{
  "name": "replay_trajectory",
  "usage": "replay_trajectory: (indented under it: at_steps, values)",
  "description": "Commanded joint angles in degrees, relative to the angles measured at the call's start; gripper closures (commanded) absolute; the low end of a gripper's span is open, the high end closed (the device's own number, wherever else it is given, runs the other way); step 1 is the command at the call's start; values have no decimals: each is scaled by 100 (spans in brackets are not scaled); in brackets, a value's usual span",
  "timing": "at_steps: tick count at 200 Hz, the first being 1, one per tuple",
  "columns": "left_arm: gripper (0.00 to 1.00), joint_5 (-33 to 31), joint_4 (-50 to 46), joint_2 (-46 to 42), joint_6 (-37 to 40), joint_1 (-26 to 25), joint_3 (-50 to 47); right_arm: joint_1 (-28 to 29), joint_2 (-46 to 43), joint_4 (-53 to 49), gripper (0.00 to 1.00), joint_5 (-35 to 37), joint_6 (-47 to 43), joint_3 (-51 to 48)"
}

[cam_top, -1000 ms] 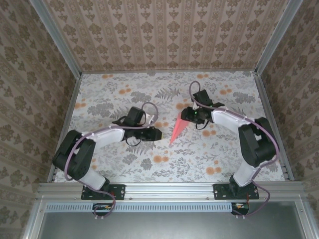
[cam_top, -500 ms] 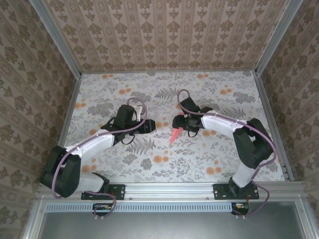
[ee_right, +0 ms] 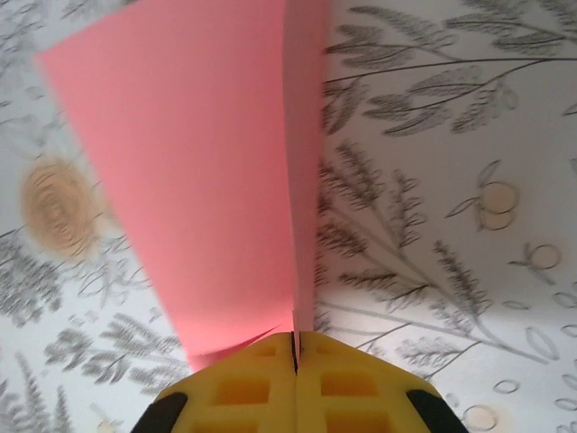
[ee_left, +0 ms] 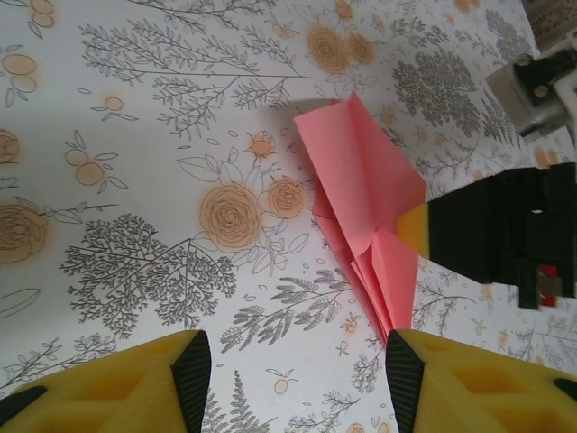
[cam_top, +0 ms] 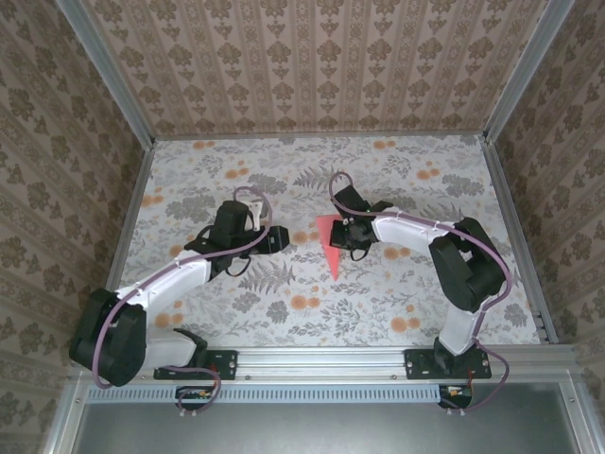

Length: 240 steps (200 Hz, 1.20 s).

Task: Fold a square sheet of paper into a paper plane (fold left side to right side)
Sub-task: Turn over the paper plane at the center of the table.

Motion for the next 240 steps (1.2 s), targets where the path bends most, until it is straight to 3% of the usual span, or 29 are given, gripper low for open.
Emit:
replay_trajectory:
  at_steps: [1,51,103,181,240]
  values:
    - [43,-158,-148,-179,30,58,-91,95,-504,207,100,-629,-122,171]
    - [42,-268,-311,-334,37,97,-93,80,-958,1401,100,-1545,189,-853]
    - [41,-311,-436,-378,-5,108,-90,-305,-609,2294,96,-1680,295,-1871]
    - [37,-365,-470,-498,-23,115,-69,-406,-1047,1173,72,-883,-381,-1807]
    - [18,-487,-74,-1014,-75,182,-401,-171,-1707,-179,56,-186,-889,-1252]
